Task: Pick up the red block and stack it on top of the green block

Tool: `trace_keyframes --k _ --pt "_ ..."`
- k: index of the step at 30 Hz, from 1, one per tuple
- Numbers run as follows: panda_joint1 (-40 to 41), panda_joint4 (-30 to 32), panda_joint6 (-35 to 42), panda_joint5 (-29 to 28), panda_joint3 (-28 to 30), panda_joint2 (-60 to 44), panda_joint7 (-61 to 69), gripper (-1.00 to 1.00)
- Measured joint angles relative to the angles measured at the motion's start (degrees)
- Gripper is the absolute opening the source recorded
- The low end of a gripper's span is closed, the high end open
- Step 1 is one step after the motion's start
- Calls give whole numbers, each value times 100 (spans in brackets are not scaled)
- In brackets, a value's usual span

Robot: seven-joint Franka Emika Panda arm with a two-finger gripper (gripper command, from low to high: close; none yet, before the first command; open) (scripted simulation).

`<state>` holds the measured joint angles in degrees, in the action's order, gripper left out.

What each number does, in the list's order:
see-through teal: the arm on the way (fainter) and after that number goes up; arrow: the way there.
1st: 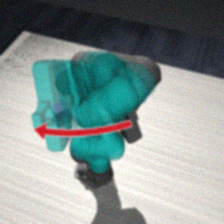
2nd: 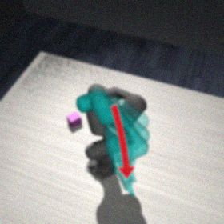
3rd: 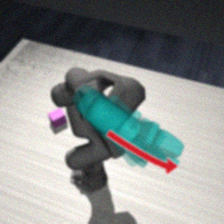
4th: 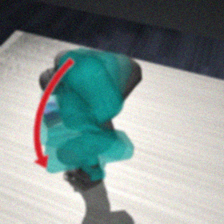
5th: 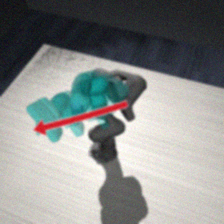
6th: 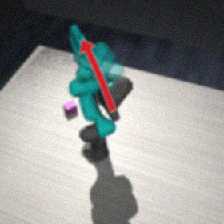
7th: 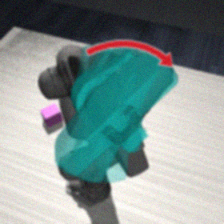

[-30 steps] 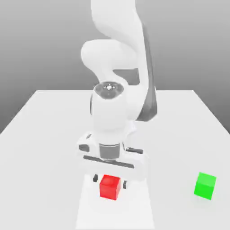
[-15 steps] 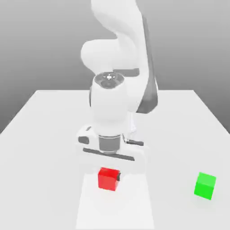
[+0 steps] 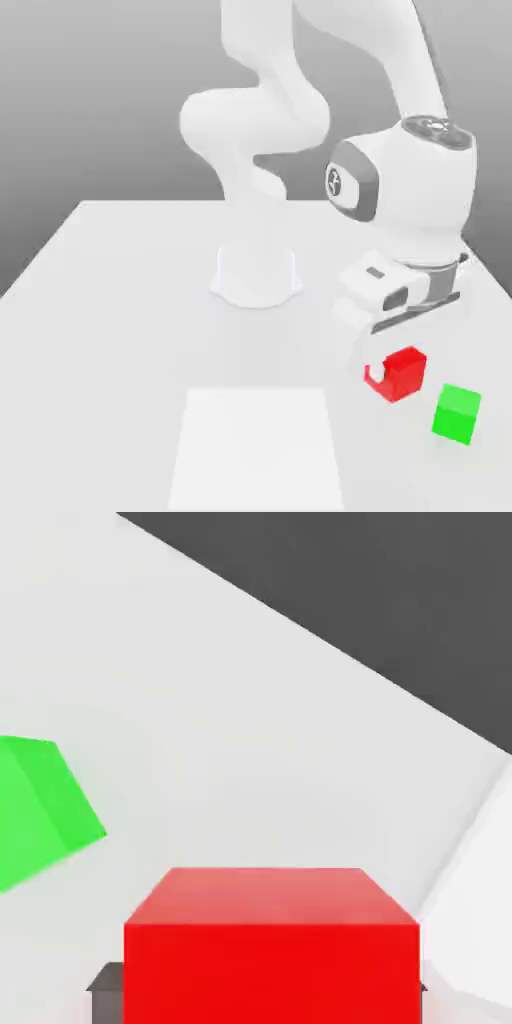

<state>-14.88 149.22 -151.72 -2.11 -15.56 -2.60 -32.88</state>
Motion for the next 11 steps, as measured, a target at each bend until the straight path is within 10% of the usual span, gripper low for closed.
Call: trace_keyframes --k 7,8,11 --pt "-494 -313 -484 -561 -43 -849 307 -100" --pt "-560 -327 -659 -709 51 -1046 204 100" --pt "-560 -327 -658 -709 51 -1046 204 100"
